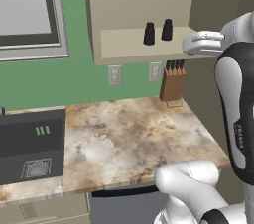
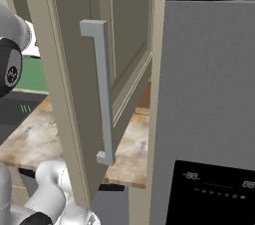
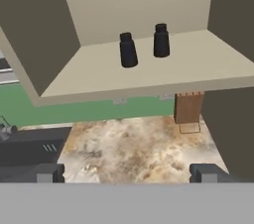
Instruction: Move the shaker and shaker from the cabinet to the dining counter.
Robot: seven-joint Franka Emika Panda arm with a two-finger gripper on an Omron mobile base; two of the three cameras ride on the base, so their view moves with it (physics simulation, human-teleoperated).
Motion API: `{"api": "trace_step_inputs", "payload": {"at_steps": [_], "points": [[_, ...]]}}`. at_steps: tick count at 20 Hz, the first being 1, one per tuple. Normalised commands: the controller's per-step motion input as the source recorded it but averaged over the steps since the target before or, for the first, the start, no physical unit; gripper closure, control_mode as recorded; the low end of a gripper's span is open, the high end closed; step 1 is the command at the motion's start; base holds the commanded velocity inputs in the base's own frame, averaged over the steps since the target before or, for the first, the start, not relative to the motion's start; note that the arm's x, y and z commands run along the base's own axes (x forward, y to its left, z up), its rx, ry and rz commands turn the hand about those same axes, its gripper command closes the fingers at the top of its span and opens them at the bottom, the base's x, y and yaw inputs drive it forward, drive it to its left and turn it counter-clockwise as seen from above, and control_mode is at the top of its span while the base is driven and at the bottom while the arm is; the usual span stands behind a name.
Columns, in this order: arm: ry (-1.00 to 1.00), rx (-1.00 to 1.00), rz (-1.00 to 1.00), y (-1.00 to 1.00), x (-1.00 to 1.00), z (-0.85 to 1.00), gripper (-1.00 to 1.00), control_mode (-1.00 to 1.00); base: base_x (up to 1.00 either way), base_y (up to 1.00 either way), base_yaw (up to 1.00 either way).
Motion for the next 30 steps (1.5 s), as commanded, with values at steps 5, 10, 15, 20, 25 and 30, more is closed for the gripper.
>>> {"api": "trace_step_inputs", "payload": {"at_steps": [5, 10, 15, 20, 25, 30], "points": [[-0.02, -0.03, 0.00, 0.00, 0.34, -0.08, -1.00, -1.00, 0.00, 0.00, 0.00], [0.00, -0.04, -0.01, 0.00, 0.24, 0.00, -1.00, -1.00, 0.00, 0.00, 0.00], [0.00, -0.05, 0.00, 0.00, 0.21, 0.00, -1.00, -1.00, 0.00, 0.00, 0.00], [0.00, -0.01, 0.00, 0.00, 0.24, 0.00, -1.00, -1.00, 0.00, 0.00, 0.00], [0.00, 0.00, 0.00, 0.00, 0.33, 0.00, -1.00, -1.00, 0.00, 0.00, 0.00], [0.00, 0.00, 0.00, 0.00, 0.38, 0.00, -1.00, -1.00, 0.00, 0.00, 0.00]]}}
